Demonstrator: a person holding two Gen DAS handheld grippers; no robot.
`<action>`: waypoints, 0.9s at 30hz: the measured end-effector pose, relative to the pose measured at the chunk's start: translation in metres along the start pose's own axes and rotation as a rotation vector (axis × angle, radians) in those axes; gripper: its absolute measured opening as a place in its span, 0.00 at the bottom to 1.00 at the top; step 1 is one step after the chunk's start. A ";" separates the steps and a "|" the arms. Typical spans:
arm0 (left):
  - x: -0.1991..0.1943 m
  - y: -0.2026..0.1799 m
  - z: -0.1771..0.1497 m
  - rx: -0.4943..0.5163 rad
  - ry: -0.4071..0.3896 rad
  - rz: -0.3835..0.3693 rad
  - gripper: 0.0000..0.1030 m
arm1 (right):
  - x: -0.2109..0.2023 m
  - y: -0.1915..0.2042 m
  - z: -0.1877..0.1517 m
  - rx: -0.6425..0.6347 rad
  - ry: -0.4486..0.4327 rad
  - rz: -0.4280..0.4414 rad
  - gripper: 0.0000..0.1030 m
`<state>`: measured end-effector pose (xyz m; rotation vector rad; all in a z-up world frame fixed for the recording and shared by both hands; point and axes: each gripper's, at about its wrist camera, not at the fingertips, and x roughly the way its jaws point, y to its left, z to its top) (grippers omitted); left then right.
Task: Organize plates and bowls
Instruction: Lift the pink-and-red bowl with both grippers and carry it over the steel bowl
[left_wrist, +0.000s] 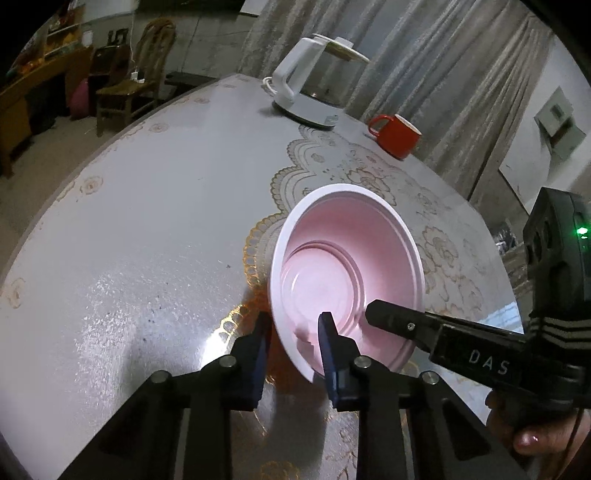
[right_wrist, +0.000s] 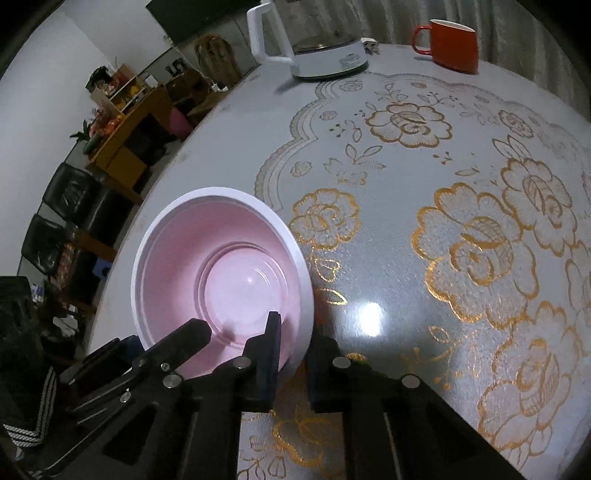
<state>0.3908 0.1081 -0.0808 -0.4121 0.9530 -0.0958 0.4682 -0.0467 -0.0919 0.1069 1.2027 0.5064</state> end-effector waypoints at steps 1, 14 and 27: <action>-0.003 -0.002 -0.002 0.004 -0.004 -0.003 0.25 | -0.004 0.000 -0.002 0.001 -0.006 0.006 0.09; -0.052 -0.031 -0.037 0.042 -0.068 -0.039 0.24 | -0.053 -0.003 -0.045 0.024 -0.052 0.032 0.09; -0.097 -0.066 -0.080 0.082 -0.122 -0.106 0.24 | -0.115 -0.007 -0.104 0.068 -0.144 0.036 0.09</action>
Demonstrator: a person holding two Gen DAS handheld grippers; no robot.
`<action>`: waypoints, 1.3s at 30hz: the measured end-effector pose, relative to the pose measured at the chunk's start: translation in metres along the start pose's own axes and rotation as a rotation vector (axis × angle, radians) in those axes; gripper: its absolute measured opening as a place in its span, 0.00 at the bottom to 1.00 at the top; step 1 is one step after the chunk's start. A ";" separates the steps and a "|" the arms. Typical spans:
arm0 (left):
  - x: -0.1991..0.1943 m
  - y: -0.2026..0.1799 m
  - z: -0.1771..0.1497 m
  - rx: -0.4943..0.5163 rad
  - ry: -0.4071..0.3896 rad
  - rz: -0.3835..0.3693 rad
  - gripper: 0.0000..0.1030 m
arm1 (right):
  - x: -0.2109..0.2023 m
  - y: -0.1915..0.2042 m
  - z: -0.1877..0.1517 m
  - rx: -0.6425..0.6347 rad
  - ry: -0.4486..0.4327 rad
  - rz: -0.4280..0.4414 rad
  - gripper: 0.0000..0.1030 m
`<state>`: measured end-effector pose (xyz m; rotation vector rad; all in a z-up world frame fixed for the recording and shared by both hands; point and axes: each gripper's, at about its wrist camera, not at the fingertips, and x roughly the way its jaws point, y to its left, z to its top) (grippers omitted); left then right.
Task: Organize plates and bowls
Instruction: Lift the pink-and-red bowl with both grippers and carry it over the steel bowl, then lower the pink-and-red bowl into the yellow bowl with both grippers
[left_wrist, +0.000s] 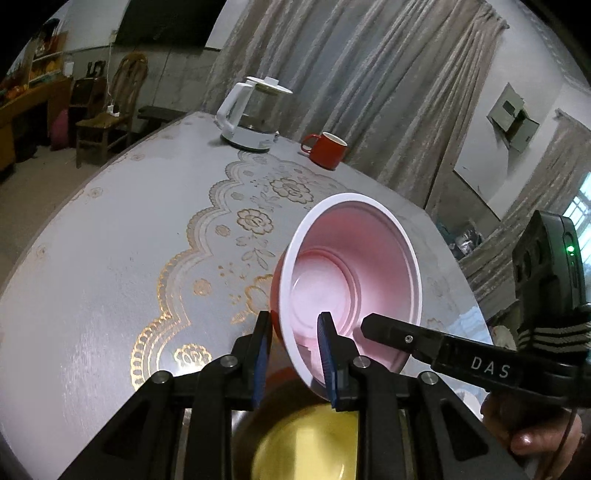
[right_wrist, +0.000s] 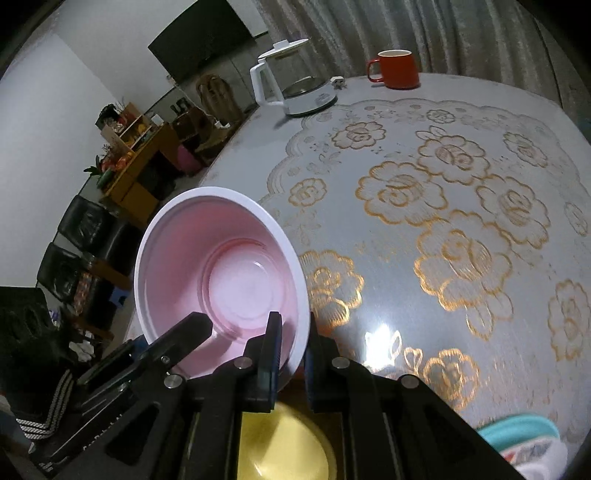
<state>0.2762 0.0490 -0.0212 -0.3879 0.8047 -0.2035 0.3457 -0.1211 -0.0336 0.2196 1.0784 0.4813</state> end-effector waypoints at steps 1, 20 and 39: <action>-0.002 -0.001 -0.002 -0.001 0.000 -0.005 0.24 | -0.004 -0.001 -0.004 0.006 -0.004 0.006 0.09; -0.027 -0.026 -0.050 0.039 0.014 -0.027 0.24 | -0.042 -0.027 -0.073 0.135 -0.055 0.096 0.09; -0.042 -0.017 -0.078 0.038 0.031 -0.022 0.24 | -0.045 -0.019 -0.109 0.121 -0.025 0.108 0.11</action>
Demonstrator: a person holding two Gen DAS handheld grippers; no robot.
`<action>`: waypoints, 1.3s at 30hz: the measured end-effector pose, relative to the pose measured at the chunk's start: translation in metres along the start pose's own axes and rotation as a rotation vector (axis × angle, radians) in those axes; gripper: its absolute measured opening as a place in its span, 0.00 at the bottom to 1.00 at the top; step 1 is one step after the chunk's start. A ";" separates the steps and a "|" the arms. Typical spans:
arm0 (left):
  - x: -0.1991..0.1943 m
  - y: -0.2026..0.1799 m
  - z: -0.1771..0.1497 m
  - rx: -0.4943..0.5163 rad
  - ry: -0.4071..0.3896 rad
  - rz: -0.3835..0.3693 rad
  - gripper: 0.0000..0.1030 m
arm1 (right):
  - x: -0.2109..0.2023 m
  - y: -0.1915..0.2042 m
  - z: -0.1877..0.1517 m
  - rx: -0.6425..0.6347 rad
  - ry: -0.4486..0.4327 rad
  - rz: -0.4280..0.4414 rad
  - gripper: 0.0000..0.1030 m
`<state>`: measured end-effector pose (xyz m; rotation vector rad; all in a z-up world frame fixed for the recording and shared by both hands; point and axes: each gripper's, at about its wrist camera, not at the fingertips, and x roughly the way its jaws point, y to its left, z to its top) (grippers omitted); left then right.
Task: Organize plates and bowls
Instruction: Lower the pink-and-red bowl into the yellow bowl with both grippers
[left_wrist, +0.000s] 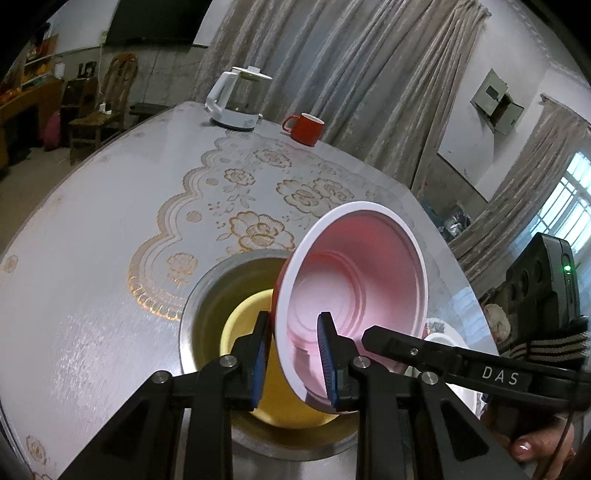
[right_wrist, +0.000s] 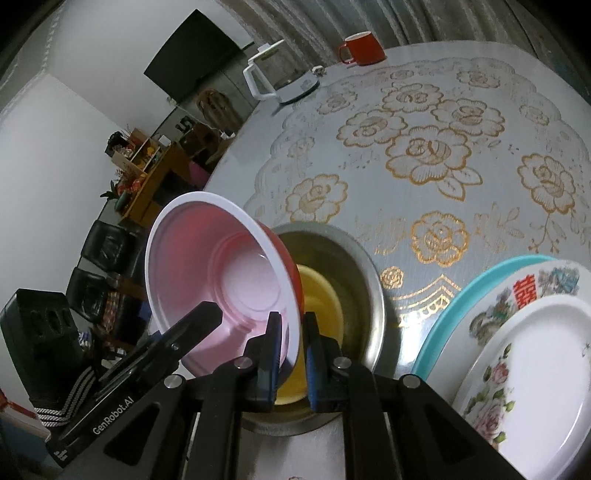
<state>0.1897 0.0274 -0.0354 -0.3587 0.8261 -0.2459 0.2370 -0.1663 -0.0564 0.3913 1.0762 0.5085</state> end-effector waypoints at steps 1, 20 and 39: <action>0.000 0.001 -0.002 0.001 0.003 0.003 0.24 | 0.001 0.000 -0.002 -0.001 0.004 0.000 0.11; 0.006 0.001 -0.023 0.058 0.049 0.077 0.24 | 0.020 -0.001 -0.018 -0.012 0.093 -0.041 0.12; 0.011 0.001 -0.024 0.087 0.066 0.112 0.27 | 0.021 0.000 -0.016 -0.028 0.101 -0.090 0.11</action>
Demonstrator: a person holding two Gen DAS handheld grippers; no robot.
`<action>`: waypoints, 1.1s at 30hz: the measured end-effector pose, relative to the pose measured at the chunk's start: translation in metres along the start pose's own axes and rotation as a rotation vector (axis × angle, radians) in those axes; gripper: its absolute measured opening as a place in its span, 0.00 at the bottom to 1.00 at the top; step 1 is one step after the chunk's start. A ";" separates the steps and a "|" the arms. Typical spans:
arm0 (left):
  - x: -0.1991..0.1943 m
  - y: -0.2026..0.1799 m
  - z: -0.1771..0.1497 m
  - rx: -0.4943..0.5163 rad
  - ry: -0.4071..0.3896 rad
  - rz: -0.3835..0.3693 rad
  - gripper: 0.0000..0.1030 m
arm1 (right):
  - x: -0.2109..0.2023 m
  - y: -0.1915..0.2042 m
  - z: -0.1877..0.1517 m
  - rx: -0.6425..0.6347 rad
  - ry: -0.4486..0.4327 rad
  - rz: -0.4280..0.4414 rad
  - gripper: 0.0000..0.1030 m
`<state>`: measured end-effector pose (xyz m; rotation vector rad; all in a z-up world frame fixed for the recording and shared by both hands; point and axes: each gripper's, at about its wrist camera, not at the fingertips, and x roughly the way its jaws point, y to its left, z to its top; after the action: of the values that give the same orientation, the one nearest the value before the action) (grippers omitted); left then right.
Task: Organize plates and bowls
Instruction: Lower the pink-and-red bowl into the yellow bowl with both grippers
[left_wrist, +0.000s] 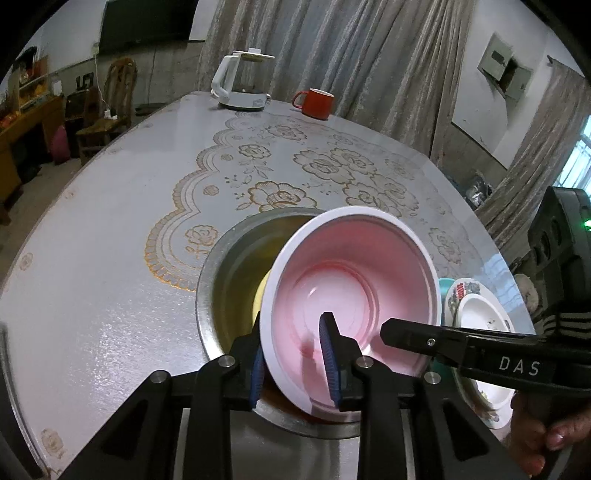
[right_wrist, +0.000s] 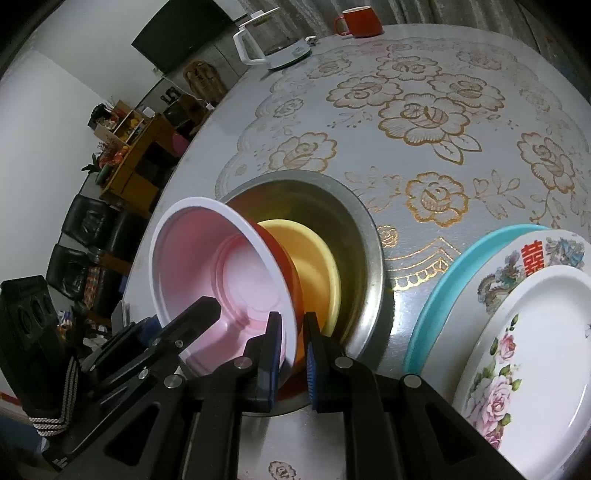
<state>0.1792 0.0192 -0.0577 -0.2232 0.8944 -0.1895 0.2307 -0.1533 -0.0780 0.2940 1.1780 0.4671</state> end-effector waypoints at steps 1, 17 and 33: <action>-0.001 0.001 0.000 -0.004 -0.003 -0.001 0.27 | 0.000 0.001 0.000 -0.004 -0.002 -0.005 0.11; -0.011 0.014 0.005 -0.057 -0.044 0.014 0.45 | 0.006 -0.003 0.010 0.035 -0.029 -0.027 0.17; -0.016 0.029 0.007 -0.126 -0.079 0.031 0.52 | -0.010 -0.008 0.015 0.028 -0.100 -0.042 0.26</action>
<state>0.1769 0.0519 -0.0489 -0.3313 0.8318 -0.0953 0.2429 -0.1652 -0.0683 0.3127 1.0916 0.3946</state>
